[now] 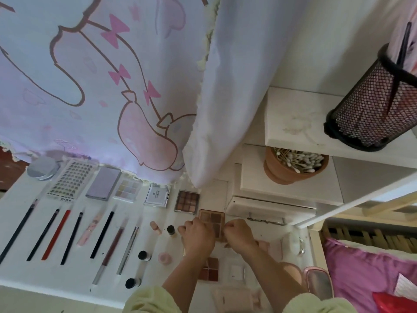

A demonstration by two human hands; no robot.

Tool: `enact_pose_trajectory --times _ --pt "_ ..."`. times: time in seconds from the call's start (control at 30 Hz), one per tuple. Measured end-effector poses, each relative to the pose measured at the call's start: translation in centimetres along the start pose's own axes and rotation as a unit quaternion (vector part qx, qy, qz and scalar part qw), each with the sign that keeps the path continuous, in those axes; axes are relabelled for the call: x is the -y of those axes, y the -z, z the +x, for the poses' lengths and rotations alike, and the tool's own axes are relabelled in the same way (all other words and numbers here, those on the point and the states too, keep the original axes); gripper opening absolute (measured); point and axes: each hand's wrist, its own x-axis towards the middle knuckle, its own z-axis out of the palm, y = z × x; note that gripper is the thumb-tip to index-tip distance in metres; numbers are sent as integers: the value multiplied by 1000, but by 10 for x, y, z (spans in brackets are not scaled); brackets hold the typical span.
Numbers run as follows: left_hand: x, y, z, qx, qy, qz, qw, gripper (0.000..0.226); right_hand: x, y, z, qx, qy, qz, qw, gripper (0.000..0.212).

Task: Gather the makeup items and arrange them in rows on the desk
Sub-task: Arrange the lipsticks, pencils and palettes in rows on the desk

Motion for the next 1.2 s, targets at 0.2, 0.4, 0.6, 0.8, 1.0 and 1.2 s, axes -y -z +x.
enact_pose_trajectory --times 0.2,0.4,0.6,0.8,1.0,1.2 --pt "-14 2 8 21 50 11 998 37 2 9 4 12 -62 106 992 25" --pt "-17 -2 14 3 45 35 998 39 11 20 -6 43 -77 136 987 25" --pt "-13 4 8 -33 -3 49 998 31 10 22 -9 55 -70 153 984 22" --pt "-9 12 -3 -65 -25 -96 993 34 10 24 -16 43 -23 151 987 20" --pt "-2 33 -29 -43 -69 -272 959 40 -3 38 -34 17 75 167 983 20" --pt "5 49 -61 70 -69 -449 888 37 -12 60 -55 58 106 267 956 22"
